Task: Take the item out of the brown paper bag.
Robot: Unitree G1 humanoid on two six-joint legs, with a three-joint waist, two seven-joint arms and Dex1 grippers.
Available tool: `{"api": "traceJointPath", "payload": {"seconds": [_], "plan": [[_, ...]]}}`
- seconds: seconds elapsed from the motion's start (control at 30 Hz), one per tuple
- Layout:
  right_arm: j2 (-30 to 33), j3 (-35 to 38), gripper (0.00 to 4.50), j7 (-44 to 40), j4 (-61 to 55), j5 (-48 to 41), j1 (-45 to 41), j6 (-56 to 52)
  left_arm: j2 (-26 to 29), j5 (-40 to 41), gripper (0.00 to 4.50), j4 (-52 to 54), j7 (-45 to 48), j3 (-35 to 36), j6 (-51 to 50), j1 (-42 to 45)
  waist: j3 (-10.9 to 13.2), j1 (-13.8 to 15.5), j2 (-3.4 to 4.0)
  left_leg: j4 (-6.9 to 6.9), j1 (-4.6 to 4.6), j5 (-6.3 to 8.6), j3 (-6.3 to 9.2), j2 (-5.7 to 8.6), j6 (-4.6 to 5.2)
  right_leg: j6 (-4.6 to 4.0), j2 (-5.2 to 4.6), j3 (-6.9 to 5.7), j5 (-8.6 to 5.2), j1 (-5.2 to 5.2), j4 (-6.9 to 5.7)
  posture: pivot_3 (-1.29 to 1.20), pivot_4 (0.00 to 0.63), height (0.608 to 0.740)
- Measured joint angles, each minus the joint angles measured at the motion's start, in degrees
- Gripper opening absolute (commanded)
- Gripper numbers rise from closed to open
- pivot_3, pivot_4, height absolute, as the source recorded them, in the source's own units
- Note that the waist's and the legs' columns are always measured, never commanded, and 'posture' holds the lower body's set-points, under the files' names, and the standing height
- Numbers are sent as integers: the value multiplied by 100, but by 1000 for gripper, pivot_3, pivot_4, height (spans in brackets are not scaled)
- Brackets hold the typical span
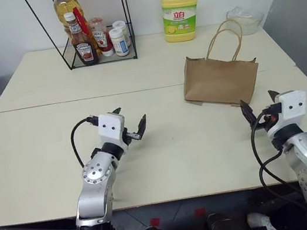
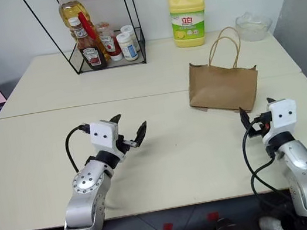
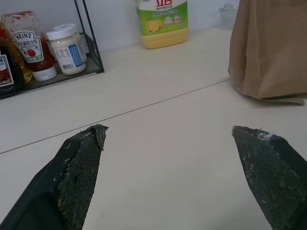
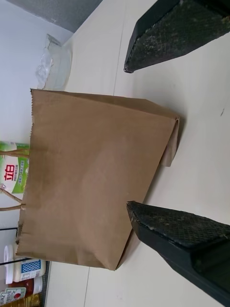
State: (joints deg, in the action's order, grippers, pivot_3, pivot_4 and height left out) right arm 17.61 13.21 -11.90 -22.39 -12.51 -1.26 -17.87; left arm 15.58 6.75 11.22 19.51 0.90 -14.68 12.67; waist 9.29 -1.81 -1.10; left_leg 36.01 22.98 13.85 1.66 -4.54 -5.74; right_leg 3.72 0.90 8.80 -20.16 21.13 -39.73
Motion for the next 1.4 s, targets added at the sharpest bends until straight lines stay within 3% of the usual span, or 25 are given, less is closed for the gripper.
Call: {"api": "traceJointPath", "payload": {"seconds": [0.6, 0.9, 1.17, 1.4], "plan": [[46, -177, 4500, -122, -65, 5, 32, -55, 57, -45, 4479, 14, 116, -57, -23, 68, 0, 1, 0, 0, 0, 0, 1, 0, 0, 0, 0, 0, 0, 0, -1, 0, 150, 740], [510, -445, 4500, -300, -1220, -5, 119, -640, 582, 295, 4479, 172, 900, -128, -511, 1085, 0, 1, 0, 2, 2, 0, 3, 1, 0, 0, 0, -4, 0, 0, -3, 0, 150, 740], [948, 65, 4500, -137, -1443, -462, -1271, -2304, 730, 677, 4479, 386, 1416, -289, -885, 1308, 1, -10, -1, 6, 1, 0, 4, 1, 1, 0, 1, -2, 0, 0, -6, 0, 150, 740], [1440, 164, 4500, -228, -295, -708, -2938, -3388, 814, 845, 4479, 410, 1605, -283, -1097, 1652, 2, -7, -2, 5, 3, 0, 3, 2, 1, 0, 1, -2, 0, 1, 1, 0, 150, 740]]}}
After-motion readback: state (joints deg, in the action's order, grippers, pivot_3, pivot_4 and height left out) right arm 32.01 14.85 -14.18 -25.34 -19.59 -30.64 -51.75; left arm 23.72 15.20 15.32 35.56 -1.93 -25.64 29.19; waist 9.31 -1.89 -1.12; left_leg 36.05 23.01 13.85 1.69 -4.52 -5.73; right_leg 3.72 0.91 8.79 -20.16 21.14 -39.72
